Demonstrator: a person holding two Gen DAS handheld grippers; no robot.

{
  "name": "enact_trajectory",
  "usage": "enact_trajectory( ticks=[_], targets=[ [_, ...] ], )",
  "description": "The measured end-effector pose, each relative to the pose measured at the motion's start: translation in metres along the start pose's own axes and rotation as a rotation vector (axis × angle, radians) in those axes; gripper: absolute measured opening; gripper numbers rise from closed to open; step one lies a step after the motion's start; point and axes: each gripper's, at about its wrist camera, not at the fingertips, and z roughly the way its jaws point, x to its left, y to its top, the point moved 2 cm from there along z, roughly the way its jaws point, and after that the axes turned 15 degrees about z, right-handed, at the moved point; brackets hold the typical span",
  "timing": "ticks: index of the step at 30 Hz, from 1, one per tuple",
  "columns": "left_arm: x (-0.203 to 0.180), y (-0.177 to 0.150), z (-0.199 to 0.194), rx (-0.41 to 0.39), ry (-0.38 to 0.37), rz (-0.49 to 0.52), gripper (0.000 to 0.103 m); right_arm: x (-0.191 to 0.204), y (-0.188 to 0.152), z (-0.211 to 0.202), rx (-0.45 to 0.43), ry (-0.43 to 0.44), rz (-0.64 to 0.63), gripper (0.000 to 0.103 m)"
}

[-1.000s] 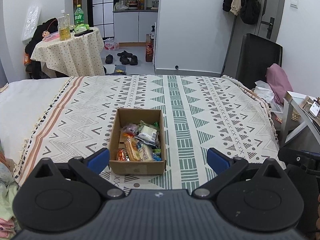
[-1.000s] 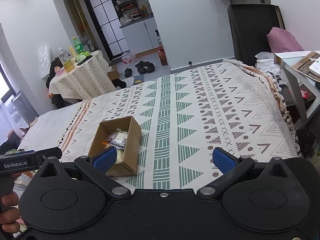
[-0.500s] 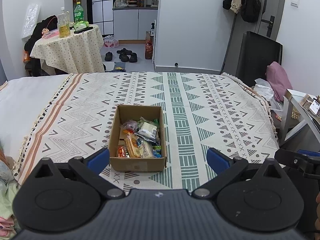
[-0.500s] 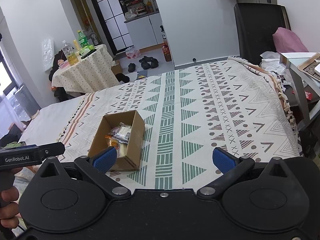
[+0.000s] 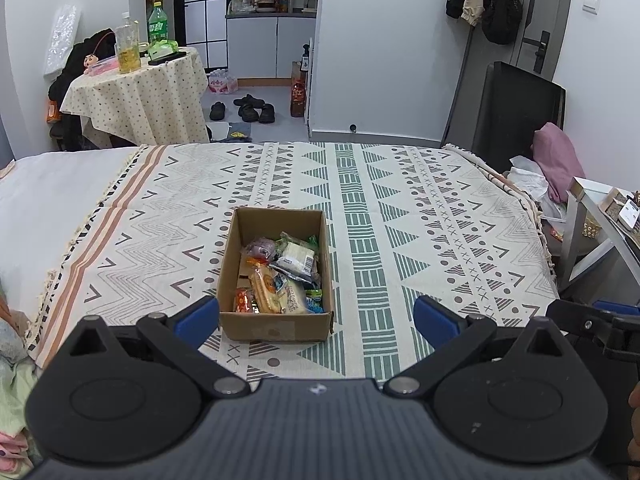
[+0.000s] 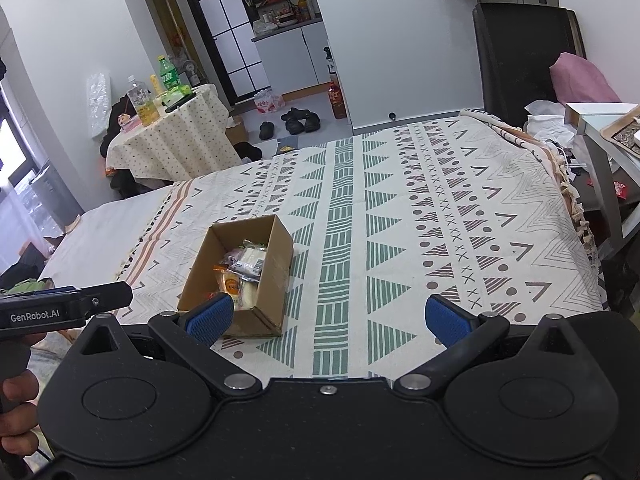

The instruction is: Organize snacks

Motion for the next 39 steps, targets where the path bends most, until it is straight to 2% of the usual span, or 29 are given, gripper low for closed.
enact_trajectory(
  ticks=[39],
  targets=[
    [-0.001,-0.011,0.005,0.028,0.003,0.022,0.103,0.001,-0.006,0.007,0.027,-0.023,-0.054,0.103]
  ],
)
